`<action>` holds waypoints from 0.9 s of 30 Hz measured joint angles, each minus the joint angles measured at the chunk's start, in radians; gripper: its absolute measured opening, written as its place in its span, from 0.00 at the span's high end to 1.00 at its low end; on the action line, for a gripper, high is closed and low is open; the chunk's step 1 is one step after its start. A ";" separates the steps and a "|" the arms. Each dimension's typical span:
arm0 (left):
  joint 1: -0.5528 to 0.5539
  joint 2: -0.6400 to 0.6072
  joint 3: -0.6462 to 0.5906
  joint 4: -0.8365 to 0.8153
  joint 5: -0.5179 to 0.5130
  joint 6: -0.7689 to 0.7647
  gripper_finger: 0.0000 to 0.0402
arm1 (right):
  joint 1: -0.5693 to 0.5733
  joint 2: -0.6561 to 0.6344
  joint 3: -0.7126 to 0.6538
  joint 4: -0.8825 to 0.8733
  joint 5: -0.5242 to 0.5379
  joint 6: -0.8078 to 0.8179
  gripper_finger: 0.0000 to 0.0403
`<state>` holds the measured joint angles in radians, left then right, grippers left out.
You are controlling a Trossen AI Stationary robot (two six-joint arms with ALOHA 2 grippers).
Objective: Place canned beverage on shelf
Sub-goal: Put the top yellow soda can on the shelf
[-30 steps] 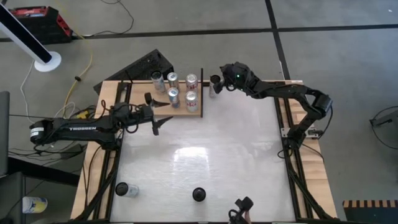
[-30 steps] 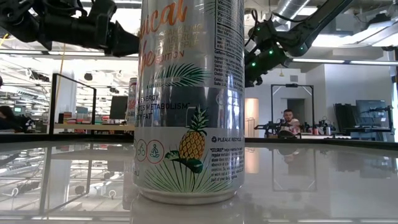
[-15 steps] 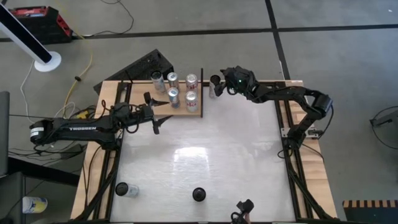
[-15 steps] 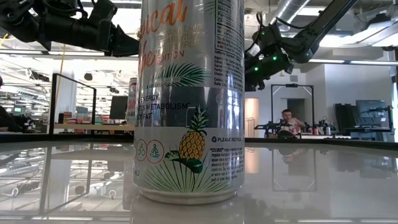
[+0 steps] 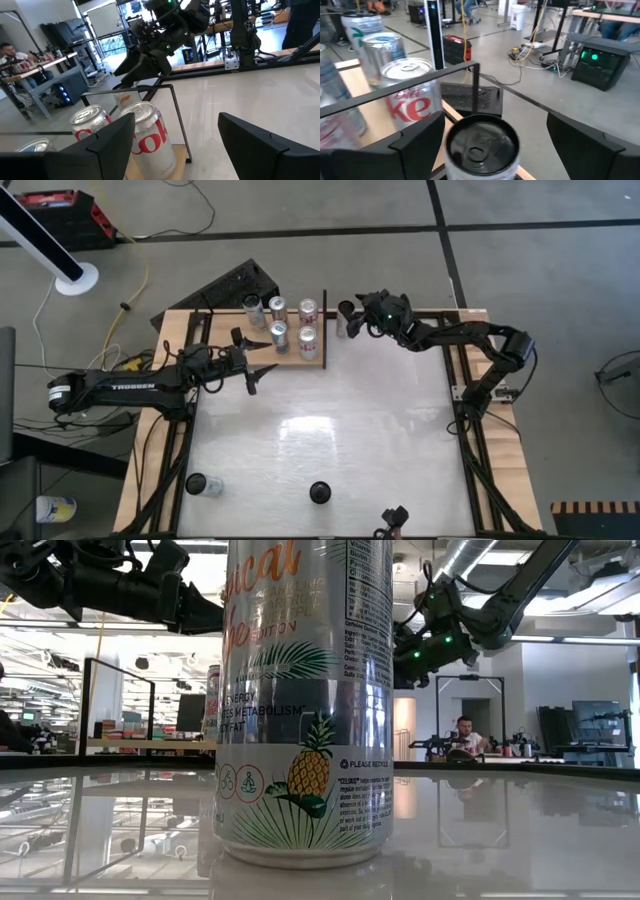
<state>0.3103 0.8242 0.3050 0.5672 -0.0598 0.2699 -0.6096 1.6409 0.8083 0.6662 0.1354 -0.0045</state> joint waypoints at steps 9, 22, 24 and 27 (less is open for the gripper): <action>0.000 0.000 0.000 -0.002 0.001 -0.005 0.31 | -0.001 0.000 -0.031 0.012 -0.003 -0.056 0.07; 0.000 0.000 0.000 -0.002 0.011 -0.005 0.31 | -0.012 0.003 -0.031 0.006 -0.062 -0.083 0.07; 0.000 0.000 0.000 -0.002 0.011 -0.005 0.31 | -0.016 0.028 -0.030 0.023 -0.066 -0.080 0.07; 0.000 0.000 0.000 -0.004 0.011 -0.005 0.31 | -0.027 0.084 -0.024 0.047 -0.086 -0.078 0.07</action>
<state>0.3103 0.8242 0.3054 0.5636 -0.0486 0.2649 -0.6366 1.7247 0.7842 0.7136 0.0490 -0.0823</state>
